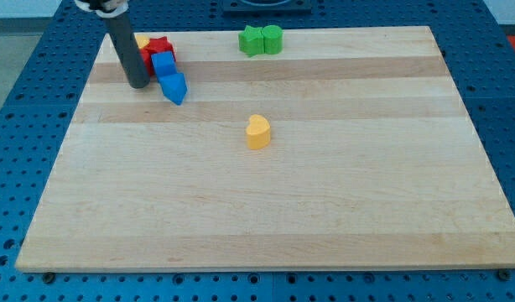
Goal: Move the blue triangle to the right
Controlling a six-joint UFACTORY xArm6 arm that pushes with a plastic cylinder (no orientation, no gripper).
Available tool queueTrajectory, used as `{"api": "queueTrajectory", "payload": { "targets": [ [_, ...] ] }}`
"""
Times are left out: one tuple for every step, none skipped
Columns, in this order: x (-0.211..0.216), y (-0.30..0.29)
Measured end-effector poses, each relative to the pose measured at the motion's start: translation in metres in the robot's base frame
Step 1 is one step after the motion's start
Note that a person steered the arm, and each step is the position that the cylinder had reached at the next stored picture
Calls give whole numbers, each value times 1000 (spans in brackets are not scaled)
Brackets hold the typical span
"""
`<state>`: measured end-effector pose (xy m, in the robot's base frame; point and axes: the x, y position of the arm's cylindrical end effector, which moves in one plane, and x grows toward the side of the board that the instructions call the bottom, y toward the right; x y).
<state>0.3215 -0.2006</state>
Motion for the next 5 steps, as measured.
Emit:
{"api": "queueTrajectory", "payload": {
  "targets": [
    [0, 26],
    [2, 43],
    [16, 43],
    [31, 43],
    [43, 65]
  ]
}}
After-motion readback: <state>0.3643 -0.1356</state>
